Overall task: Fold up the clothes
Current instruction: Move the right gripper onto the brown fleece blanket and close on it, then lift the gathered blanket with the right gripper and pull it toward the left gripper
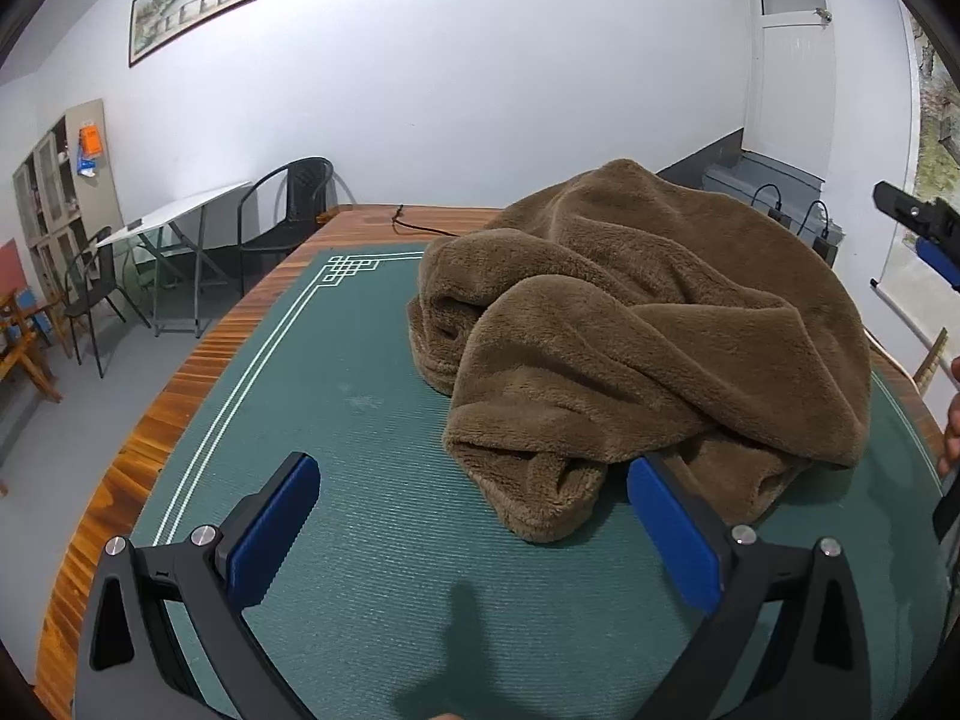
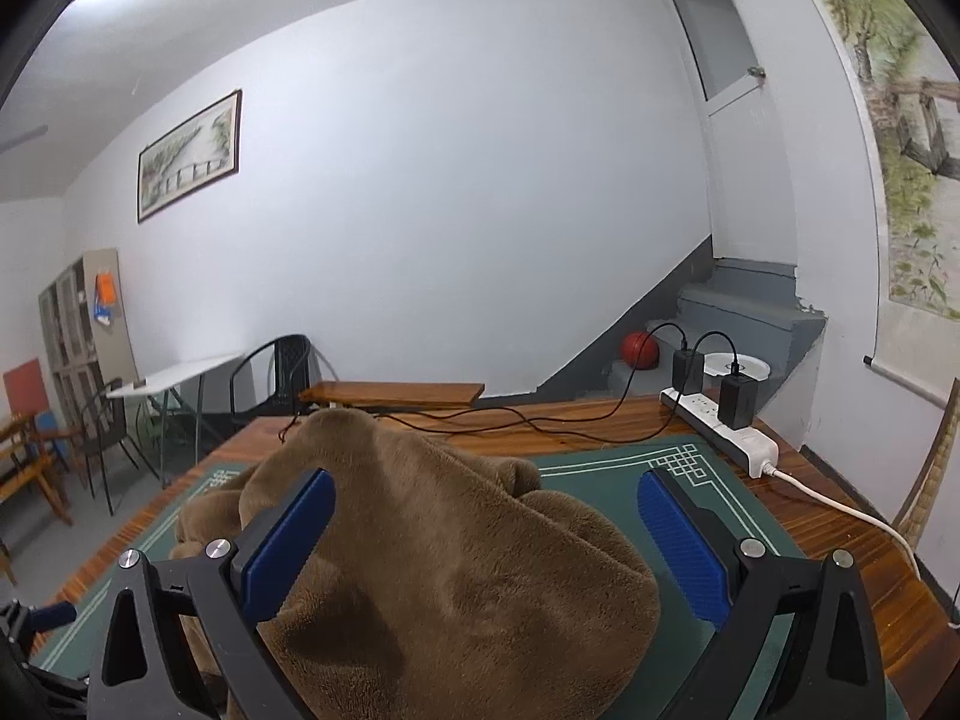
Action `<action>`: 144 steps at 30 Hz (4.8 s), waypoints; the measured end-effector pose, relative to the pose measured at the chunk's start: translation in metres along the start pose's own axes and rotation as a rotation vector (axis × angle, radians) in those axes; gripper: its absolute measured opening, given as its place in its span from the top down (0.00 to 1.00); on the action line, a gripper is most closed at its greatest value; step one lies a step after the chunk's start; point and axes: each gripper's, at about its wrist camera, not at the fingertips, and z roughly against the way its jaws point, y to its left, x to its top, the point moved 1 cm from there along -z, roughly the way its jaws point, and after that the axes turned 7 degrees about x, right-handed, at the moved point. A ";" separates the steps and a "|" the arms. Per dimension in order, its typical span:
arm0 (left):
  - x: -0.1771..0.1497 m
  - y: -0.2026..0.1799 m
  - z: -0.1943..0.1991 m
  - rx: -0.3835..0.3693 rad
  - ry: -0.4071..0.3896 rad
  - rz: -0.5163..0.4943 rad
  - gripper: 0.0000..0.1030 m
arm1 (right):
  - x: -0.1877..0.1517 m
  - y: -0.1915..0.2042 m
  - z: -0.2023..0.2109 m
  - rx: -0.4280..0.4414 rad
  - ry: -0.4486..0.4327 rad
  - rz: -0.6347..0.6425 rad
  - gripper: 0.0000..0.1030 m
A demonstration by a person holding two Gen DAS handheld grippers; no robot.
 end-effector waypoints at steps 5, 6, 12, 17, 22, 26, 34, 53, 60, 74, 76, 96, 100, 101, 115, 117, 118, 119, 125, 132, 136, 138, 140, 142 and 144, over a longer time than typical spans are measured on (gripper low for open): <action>-0.002 0.007 -0.001 -0.040 0.038 0.031 0.00 | 0.005 -0.003 0.004 -0.008 0.001 -0.008 0.01; -0.004 0.007 0.003 -0.031 0.032 0.030 0.00 | 0.005 -0.005 0.003 -0.010 0.004 -0.011 0.01; -0.008 -0.005 0.000 0.037 0.019 0.018 0.00 | -0.001 -0.012 -0.003 -0.013 0.015 -0.021 0.01; -0.009 -0.005 -0.002 0.050 0.015 0.014 0.00 | -0.015 -0.007 -0.025 0.014 0.096 0.051 0.01; -0.010 -0.003 -0.004 0.070 0.016 0.016 0.00 | -0.020 0.004 -0.029 0.008 0.101 0.113 0.01; -0.009 0.000 -0.004 0.080 0.011 0.030 0.00 | -0.011 0.005 -0.005 -0.010 -0.014 0.072 0.01; -0.009 0.005 -0.007 0.084 0.017 0.059 0.00 | -0.002 -0.023 0.023 -0.059 -0.141 -0.088 0.01; -0.014 0.014 -0.028 0.093 0.099 0.107 0.00 | -0.038 -0.022 -0.047 -0.012 0.074 0.071 0.01; -0.020 0.016 -0.047 0.076 0.171 0.125 0.00 | -0.022 -0.024 -0.090 0.058 0.161 0.069 0.01; -0.031 0.027 -0.073 0.063 0.286 0.188 0.00 | -0.047 -0.029 -0.151 0.141 0.382 0.042 0.53; -0.032 0.027 -0.073 0.066 0.286 0.185 0.00 | -0.050 -0.027 -0.150 0.145 0.394 0.048 0.67; -0.022 0.018 -0.051 0.087 0.213 0.159 0.00 | -0.037 0.068 -0.035 0.066 0.220 0.347 0.85; -0.019 0.018 -0.044 0.084 0.188 0.160 0.00 | -0.033 0.077 -0.005 0.047 0.182 0.364 0.85; -0.019 0.018 -0.043 0.083 0.183 0.161 0.00 | -0.033 0.077 0.005 0.050 0.173 0.362 0.85; -0.005 0.008 0.009 0.066 0.029 0.143 0.00 | -0.032 0.081 0.140 0.094 0.053 0.331 0.85; -0.004 0.005 0.017 0.078 -0.002 0.126 0.00 | -0.043 0.078 0.158 0.100 0.056 0.312 0.85; -0.004 0.004 0.019 0.088 -0.015 0.116 0.00 | -0.050 0.075 0.166 0.105 0.062 0.297 0.85; -0.004 0.003 0.022 0.097 -0.028 0.106 0.00 | -0.059 0.071 0.171 0.110 0.076 0.276 0.85; -0.004 -0.002 0.026 0.106 -0.060 0.070 0.00 | -0.103 0.048 0.177 0.137 0.182 0.172 0.85; -0.006 -0.007 0.028 0.123 -0.088 0.040 0.00 | -0.117 0.042 0.172 0.203 0.257 0.132 0.78; -0.006 -0.011 0.030 0.103 -0.098 0.036 0.00 | -0.118 0.047 0.177 0.205 0.239 0.156 0.26; -0.006 -0.012 0.029 0.103 -0.100 0.030 0.00 | -0.116 0.049 0.183 0.194 0.203 0.153 0.20; -0.007 -0.012 0.028 0.102 -0.096 0.029 0.00 | -0.112 0.047 0.186 0.206 0.192 0.122 0.20; -0.008 -0.012 0.026 0.100 -0.086 0.030 0.00 | -0.107 0.041 0.186 0.227 0.191 0.070 0.20; -0.008 -0.010 0.024 0.095 -0.077 0.037 0.00 | -0.100 0.034 0.182 0.246 0.194 0.021 0.20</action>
